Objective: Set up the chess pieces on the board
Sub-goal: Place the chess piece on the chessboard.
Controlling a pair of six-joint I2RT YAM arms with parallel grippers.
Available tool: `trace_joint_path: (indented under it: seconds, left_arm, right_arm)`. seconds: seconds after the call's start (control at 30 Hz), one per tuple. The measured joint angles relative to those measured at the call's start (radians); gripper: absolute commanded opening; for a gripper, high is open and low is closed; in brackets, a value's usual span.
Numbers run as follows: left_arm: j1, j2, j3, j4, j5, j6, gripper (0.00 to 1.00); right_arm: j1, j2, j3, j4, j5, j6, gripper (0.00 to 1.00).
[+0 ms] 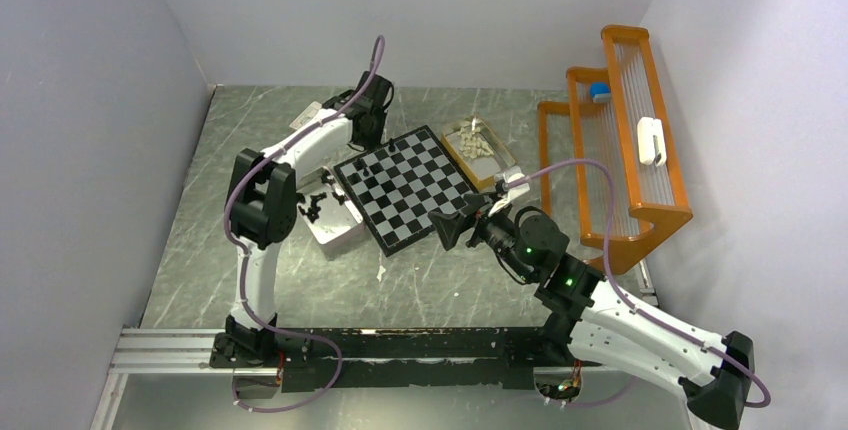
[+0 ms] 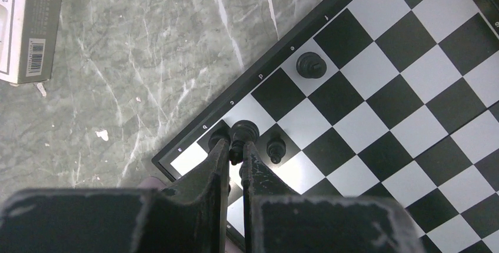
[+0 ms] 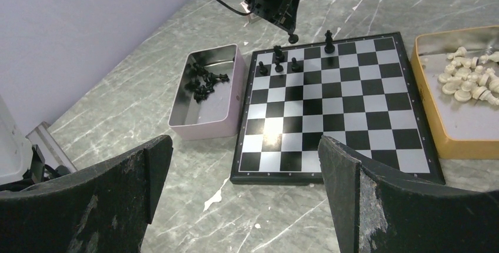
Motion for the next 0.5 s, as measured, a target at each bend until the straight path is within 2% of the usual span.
trace_joint_path:
  seconds: [0.5]
  left_arm:
    - [-0.002,0.06,0.0,0.0,-0.001,0.019,0.14]
  right_arm:
    - [0.0,-0.004,0.0,-0.004,0.007,-0.005,1.0]
